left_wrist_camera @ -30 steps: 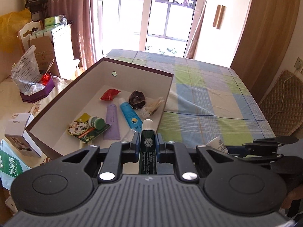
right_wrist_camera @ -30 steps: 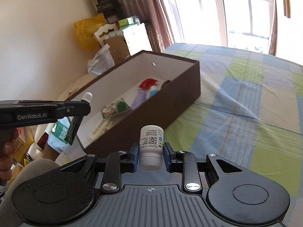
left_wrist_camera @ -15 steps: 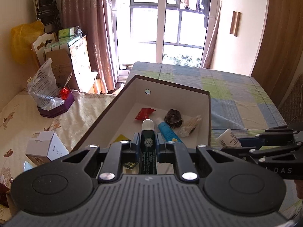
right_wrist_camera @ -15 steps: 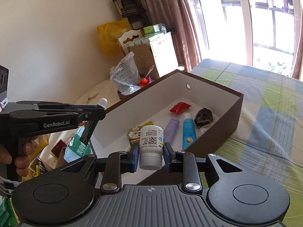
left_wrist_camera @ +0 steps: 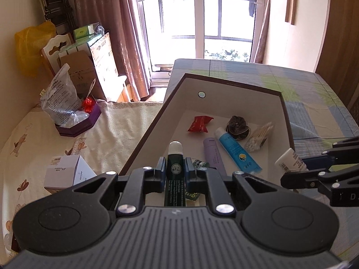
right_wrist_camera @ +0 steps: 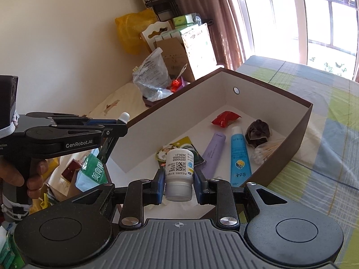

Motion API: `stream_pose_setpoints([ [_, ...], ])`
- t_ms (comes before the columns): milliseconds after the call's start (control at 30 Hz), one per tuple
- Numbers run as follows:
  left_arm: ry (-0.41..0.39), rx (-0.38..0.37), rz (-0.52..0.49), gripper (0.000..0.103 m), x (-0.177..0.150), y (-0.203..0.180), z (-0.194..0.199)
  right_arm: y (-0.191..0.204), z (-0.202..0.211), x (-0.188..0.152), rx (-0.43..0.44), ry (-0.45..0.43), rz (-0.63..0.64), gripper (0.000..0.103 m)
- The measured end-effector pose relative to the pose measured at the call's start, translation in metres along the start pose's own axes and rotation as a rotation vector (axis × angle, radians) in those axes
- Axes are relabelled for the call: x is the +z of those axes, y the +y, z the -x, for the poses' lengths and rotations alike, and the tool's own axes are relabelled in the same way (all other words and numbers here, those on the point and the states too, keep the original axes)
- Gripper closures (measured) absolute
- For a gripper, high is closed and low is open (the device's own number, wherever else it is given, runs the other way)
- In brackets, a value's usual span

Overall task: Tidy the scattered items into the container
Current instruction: 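Carry the green tube in the left gripper to the box while the right gripper carries the pill bottle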

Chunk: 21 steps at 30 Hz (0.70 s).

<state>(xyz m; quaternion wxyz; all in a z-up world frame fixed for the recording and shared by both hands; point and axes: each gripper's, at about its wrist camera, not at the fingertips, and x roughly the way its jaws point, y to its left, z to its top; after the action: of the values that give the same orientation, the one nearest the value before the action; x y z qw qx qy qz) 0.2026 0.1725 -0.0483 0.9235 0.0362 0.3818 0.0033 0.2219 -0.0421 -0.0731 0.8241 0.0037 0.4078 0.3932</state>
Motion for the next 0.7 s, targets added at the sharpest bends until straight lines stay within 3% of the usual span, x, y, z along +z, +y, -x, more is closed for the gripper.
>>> stream_pose_setpoints([
  [700, 0.207, -0.004, -0.041, 0.09, -0.007, 0.022, -0.065, 0.008, -0.049, 0.015, -0.018, 0.077, -0.046, 0.073],
])
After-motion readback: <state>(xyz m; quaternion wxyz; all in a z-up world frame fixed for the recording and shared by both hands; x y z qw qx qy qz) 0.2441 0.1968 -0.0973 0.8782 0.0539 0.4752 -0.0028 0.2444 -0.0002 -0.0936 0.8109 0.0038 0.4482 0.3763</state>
